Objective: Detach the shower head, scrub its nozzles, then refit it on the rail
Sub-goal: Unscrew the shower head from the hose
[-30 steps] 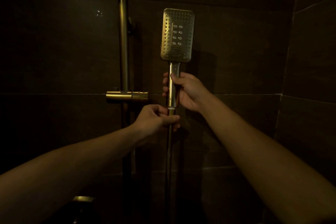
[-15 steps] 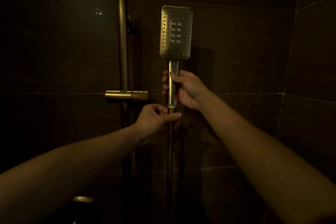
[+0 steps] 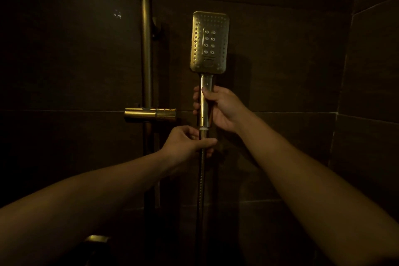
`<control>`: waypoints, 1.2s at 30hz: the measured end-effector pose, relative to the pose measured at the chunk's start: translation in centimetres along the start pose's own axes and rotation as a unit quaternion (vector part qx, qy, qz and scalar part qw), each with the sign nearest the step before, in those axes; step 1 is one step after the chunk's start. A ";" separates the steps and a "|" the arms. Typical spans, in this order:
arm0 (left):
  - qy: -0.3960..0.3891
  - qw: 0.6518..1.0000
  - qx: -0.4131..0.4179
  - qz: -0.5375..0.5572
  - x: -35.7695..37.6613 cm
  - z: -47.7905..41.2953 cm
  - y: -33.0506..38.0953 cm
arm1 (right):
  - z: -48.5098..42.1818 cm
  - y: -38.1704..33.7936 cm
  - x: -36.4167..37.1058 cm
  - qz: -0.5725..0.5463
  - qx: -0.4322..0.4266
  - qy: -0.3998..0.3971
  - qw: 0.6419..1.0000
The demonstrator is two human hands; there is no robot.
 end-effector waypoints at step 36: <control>-0.003 1.000 0.005 -0.002 0.0 0.5 1.1 | 0.5 -1.2 0.0 -0.010 -0.010 0.003 1.000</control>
Point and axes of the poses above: each hand's wrist, its own z-axis away from the middle knuckle, its own x-axis out of the palm, y = z × x, the point moved 3 cm from there along -z, towards the middle knuckle, and after that the axes turned 2 degrees about -y, right-handed, at the moved point
